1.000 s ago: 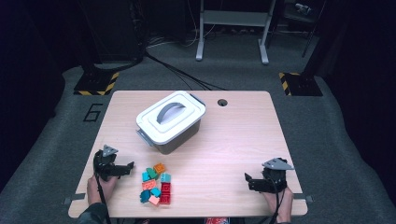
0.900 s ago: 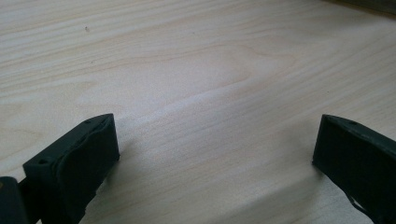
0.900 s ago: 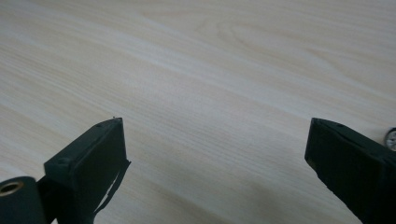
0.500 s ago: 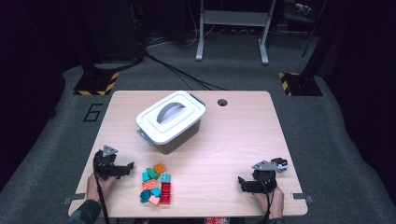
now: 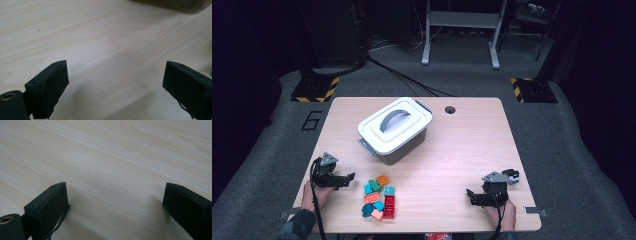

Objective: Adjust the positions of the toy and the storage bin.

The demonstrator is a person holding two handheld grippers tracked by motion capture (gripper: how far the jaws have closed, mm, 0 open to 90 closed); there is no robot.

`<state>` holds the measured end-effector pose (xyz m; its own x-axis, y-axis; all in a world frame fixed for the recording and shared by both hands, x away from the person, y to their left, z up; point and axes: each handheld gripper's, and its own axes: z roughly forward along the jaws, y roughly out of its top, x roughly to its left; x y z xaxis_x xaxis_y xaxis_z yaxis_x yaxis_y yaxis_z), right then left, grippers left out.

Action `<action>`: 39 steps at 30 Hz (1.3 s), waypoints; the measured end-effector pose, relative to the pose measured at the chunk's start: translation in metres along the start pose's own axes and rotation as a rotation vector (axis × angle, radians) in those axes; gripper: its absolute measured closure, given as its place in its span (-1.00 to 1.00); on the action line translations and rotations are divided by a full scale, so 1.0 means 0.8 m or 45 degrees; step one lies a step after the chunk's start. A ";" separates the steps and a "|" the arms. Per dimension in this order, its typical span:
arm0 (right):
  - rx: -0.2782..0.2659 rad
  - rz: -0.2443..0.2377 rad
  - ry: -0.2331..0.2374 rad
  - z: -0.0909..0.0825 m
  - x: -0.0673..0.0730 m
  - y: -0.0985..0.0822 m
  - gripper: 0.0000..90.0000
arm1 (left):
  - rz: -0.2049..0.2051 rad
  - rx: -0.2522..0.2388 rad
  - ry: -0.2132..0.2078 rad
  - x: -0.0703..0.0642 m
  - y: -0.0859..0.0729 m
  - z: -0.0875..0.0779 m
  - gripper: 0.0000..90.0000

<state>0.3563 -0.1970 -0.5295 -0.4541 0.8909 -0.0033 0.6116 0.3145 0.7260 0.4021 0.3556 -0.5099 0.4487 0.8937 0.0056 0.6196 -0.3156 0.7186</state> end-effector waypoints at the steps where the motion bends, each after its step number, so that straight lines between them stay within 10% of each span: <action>1: 0.001 0.002 -0.001 0.000 0.000 0.000 -0.88 | -0.002 -0.015 -0.012 0.000 0.007 -0.004 -0.85; 15: 0.000 0.029 -0.028 0.002 -0.004 0.002 -0.88 | 0.080 -0.144 -0.077 -0.007 0.095 -0.046 -0.81; 39: -0.013 0.022 -0.026 0.002 -0.005 0.002 -0.81 | 0.146 -0.174 -0.068 -0.014 0.192 -0.030 -0.69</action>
<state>0.3597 -0.1997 -0.5294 -0.4299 0.9028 -0.0044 0.6128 0.2954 0.7330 0.4767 0.3044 -0.3833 0.5471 0.8350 0.0584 0.4709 -0.3647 0.8033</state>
